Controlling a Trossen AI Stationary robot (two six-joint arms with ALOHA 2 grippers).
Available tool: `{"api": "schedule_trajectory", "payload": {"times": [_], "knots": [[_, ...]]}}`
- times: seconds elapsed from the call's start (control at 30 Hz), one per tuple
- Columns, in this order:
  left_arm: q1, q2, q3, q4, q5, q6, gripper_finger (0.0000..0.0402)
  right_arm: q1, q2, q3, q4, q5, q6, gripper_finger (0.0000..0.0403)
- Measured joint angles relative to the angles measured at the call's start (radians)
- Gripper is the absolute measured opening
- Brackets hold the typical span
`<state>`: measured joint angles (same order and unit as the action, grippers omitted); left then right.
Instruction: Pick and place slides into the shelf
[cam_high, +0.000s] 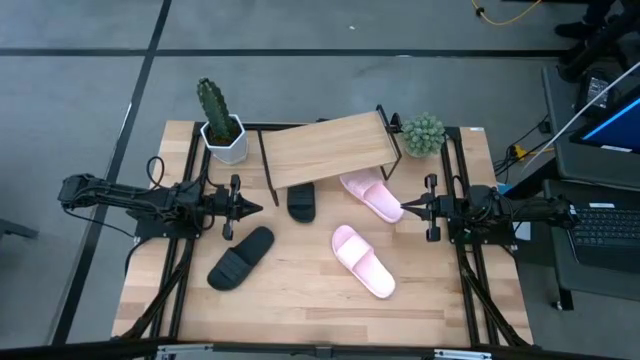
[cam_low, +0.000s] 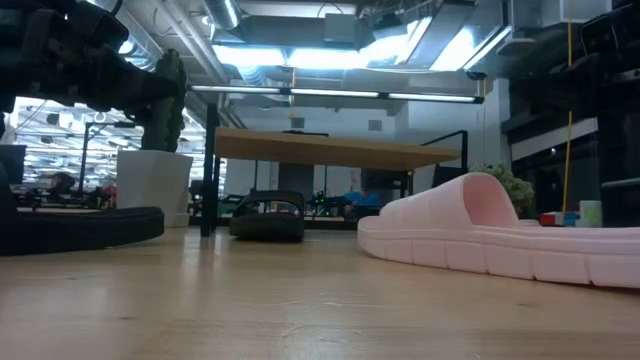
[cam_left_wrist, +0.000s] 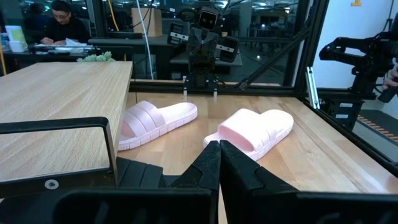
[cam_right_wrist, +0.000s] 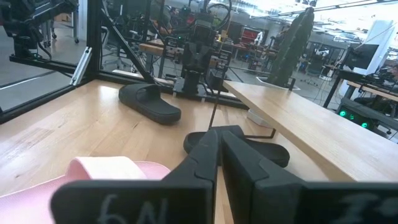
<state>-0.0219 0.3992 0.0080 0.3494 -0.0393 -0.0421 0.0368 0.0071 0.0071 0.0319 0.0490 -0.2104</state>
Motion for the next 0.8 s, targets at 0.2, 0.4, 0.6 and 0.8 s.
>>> {"api": "schedule_trajectory", "payload": {"times": [0.2,0.4,0.6,0.8], "knots": [[0.0,0.0,0.0,0.001,-0.009,0.0,0.0,0.0,0.0,0.0,0.007,0.001,0.121,0.0023],[0.0,0.0,0.0,0.003,-0.076,0.0,0.0,0.0,0.0,0.0,0.017,0.001,0.154,0.0023],[0.0,0.0,0.0,0.005,-0.059,0.002,0.0,0.0,0.0,0.0,0.016,-0.003,0.168,0.0023],[0.0,0.0,0.025,0.004,0.133,0.056,0.0,0.0,0.0,0.0,0.025,-0.155,0.207,0.0021]]}}
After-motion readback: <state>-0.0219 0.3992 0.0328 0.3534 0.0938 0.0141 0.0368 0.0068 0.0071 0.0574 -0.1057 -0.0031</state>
